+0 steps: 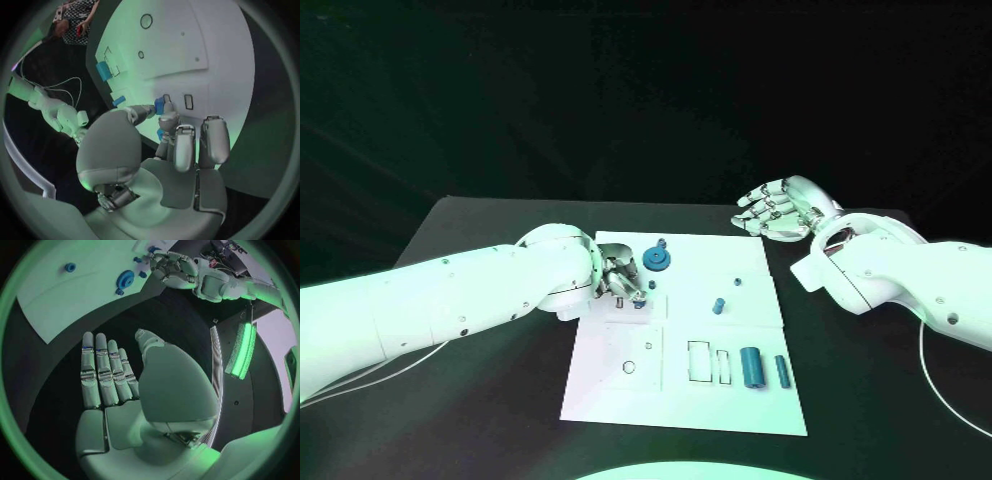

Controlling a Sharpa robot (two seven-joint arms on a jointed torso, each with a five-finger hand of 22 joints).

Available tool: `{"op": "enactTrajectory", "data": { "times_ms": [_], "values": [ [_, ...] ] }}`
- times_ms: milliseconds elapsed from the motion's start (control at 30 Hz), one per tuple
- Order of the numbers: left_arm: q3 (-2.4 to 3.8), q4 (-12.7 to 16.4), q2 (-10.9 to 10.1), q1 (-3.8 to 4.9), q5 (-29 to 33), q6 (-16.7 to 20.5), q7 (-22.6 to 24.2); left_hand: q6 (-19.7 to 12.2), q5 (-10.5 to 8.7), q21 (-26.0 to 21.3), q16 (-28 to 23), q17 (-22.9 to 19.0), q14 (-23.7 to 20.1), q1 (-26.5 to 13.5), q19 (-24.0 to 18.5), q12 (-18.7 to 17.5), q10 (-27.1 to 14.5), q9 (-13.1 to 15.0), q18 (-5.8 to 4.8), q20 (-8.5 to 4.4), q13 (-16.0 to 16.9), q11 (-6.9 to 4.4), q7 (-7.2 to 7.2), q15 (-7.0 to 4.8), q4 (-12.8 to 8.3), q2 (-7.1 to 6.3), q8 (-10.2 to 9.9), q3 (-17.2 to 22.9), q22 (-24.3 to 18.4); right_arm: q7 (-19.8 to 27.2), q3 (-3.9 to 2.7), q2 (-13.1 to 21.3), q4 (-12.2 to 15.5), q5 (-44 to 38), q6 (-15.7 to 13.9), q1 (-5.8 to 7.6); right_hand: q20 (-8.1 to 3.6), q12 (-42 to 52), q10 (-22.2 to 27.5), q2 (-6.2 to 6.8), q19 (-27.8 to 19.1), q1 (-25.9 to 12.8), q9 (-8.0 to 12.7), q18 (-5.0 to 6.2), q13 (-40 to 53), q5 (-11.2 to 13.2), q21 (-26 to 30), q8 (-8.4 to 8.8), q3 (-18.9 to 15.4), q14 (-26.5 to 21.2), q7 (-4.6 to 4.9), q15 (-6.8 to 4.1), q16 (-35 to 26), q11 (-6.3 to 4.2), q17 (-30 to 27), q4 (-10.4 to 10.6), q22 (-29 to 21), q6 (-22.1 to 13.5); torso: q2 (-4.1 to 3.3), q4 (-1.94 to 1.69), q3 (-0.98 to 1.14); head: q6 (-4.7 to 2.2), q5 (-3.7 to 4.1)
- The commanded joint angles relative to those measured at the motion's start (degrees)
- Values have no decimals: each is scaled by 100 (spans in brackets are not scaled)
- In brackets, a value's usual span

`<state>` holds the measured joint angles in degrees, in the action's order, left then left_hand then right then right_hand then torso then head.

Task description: Assemble the parts on the task board

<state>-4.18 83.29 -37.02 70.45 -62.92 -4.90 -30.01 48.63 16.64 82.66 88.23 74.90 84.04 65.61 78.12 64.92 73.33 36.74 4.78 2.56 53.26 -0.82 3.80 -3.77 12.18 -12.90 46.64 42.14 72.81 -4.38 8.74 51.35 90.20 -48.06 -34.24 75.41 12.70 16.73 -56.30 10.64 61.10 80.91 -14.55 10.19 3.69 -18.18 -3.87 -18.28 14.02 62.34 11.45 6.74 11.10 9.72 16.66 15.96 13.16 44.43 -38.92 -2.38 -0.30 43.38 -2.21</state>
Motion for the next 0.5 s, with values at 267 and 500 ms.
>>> {"op": "enactTrajectory", "data": {
  "times_ms": [267,500],
  "values": [
    [-7,3,-11,-13,-164,-217,-15,70,42,33,-2,1179,496,7,31,18,42,-3,-85,-11,2,-5,-30,-32,-1171,5,-10,1159,3,39,-1,3,4,-76,-14,-5,6,-43,-46,15,36,50,11,36,-7,-22,2,22,34,37,221,-5,-36,9,-13,1,-14,60,1,-7,-3,19,-7],
    [-8,9,-31,-16,-203,-247,-26,72,47,30,-5,1173,495,5,25,22,45,-2,-83,-12,8,-5,-31,-32,-1171,7,-10,1160,-5,45,-1,11,7,-76,-23,-7,4,-48,-54,14,42,56,14,37,-7,-32,0,24,44,47,219,-7,-40,6,-19,-1,-25,68,0,-5,-3,30,-23]
  ]
}}
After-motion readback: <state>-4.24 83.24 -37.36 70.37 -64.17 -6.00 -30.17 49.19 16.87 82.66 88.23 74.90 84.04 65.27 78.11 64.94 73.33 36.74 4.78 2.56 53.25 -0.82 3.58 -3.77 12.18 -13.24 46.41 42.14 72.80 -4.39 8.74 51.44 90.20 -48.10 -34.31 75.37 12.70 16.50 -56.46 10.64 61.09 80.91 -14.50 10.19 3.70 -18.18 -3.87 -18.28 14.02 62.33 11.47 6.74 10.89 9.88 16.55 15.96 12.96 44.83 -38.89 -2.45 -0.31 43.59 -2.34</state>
